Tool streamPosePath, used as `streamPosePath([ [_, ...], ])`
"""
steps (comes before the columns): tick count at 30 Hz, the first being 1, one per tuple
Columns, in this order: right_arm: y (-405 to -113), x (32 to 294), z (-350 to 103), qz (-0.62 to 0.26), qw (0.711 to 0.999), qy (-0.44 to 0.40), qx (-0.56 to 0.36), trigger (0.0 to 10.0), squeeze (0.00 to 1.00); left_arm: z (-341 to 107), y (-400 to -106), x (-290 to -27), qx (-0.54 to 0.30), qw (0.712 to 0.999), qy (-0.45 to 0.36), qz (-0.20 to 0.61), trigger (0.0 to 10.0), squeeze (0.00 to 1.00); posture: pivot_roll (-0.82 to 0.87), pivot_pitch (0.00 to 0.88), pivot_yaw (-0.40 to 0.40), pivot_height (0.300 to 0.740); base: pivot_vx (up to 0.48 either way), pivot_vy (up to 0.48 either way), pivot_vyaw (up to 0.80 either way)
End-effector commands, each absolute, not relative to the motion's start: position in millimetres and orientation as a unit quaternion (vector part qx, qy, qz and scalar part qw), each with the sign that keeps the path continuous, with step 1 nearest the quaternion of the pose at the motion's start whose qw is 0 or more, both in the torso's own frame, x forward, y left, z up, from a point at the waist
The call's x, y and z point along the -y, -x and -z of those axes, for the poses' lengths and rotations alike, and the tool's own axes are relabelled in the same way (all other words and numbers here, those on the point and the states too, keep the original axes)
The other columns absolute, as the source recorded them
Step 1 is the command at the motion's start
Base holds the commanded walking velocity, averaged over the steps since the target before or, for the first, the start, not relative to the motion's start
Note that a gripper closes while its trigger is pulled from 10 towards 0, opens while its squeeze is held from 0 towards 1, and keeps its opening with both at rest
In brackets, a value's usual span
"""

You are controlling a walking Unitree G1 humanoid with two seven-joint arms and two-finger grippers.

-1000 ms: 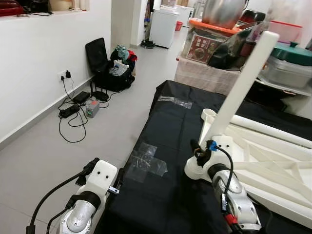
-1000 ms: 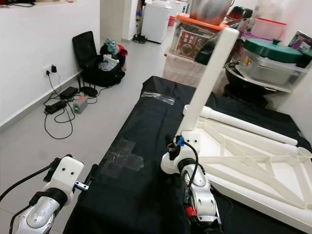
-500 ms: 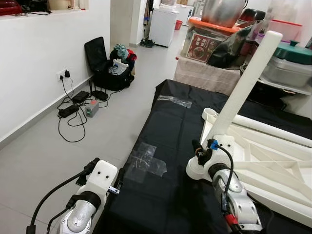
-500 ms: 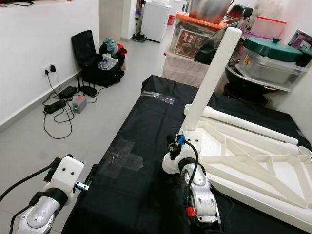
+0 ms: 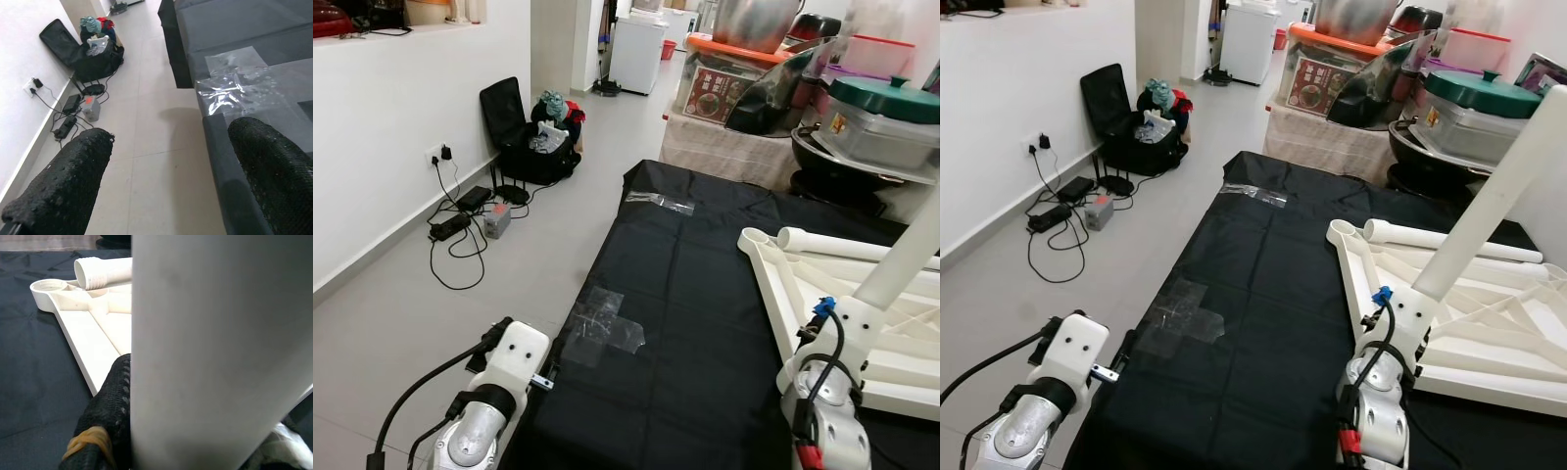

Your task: Building children table

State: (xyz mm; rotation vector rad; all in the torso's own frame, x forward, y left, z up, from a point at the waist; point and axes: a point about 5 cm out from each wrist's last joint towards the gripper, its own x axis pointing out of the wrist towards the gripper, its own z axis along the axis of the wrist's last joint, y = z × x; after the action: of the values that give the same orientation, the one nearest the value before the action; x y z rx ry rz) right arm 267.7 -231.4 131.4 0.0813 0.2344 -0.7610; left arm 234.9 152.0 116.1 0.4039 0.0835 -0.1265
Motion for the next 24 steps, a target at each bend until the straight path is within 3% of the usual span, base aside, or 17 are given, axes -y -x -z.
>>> streamPosePath([
  [1,-267,235,-126,0.384,0.910,-0.006,-0.156,10.0,0.00,-114,-234,-151,-0.044,0.976,-0.204,0.067,10.0,0.00,0.11,0.000,-0.187,0.740,0.000,0.000,0.00],
  [5,-283,218,-119,0.303,0.925,0.000,-0.229,10.0,0.00,-115,-234,-151,-0.044,0.976,-0.204,0.066,10.0,0.00,0.11,0.000,-0.189,0.740,0.000,0.000,0.00],
  [8,-292,211,-130,0.251,0.950,0.003,-0.187,10.0,0.00,-115,-234,-151,-0.043,0.976,-0.204,0.066,10.0,0.00,0.11,0.000,-0.188,0.740,0.000,0.000,0.00],
  [15,-292,202,-138,0.219,0.962,-0.024,-0.159,10.0,0.00,-115,-234,-151,-0.044,0.976,-0.203,0.067,10.0,0.00,0.10,0.000,-0.182,0.740,0.000,0.000,0.00],
  [20,-283,193,-142,0.159,0.979,0.056,-0.115,10.0,0.00,-116,-234,-150,-0.044,0.976,-0.203,0.069,10.0,0.00,0.09,0.000,-0.179,0.740,0.000,0.000,0.00],
  [24,-283,187,-148,0.111,0.989,0.041,-0.089,10.0,0.00,-116,-234,-150,-0.044,0.976,-0.203,0.069,10.0,0.00,0.09,0.000,-0.175,0.740,0.000,0.000,0.00],
])
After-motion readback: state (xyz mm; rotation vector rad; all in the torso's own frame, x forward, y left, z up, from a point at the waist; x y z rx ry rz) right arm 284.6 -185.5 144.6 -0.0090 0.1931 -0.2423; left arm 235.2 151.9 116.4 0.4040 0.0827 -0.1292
